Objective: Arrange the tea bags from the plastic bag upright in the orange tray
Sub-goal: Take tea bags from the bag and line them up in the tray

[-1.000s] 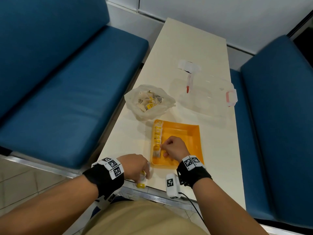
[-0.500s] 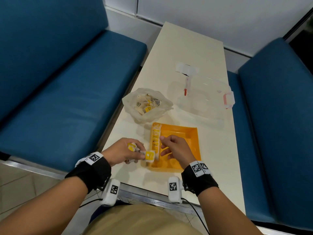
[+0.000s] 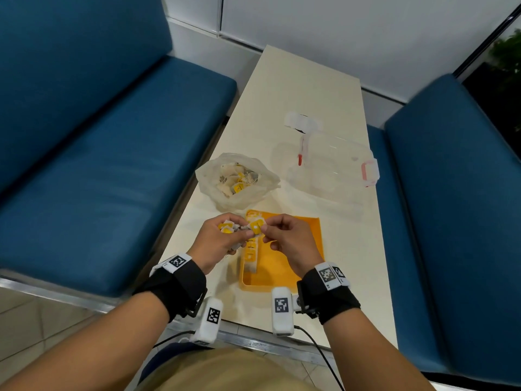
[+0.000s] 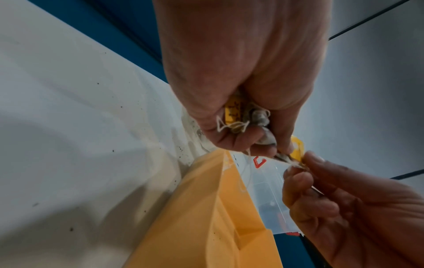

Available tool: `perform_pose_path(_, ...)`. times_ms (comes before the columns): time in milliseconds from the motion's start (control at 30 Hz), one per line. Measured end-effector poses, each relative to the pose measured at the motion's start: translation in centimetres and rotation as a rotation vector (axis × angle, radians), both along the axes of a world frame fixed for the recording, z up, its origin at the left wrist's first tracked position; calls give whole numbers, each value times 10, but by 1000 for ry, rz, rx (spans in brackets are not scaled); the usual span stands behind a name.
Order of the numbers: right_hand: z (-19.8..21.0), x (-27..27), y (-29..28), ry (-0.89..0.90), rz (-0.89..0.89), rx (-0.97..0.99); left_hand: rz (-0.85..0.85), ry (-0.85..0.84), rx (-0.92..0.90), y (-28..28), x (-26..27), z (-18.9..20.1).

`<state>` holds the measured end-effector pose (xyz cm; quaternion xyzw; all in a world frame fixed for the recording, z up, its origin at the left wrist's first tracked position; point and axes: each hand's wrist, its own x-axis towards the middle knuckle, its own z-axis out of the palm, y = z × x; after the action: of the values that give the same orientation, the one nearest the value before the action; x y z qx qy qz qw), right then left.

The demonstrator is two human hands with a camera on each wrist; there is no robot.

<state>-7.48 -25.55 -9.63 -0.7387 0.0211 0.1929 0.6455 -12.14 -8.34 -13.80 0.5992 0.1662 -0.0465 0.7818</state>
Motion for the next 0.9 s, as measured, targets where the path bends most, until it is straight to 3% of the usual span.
perform_pose_path(100, 6, 7, -4, -91, -4, -98, -15, -7, -4, 1, 0, -1)
perform_pose_path(200, 10, 20, -12, -292, 130, -510, -10, 11, 12, 9, -1, -6)
perform_pose_path(267, 9, 22, -16, -317, 206, -644, -6, 49, 51, 14, -1, -11)
perform_pose_path(433, -5, 16, -24, -126, 259, -474, -38, 119, 170, 11, 1, -21)
perform_pose_path(700, -39, -5, -18, 44, 483, -515, -63, 126, 382, 0, 4, -37)
perform_pose_path(800, -52, -7, -10, 115, 488, -494, -54, 149, 430, -1, 5, -45)
perform_pose_path(900, -65, -7, -4, 62, 434, -521, -53, 151, 445, -2, 6, -47)
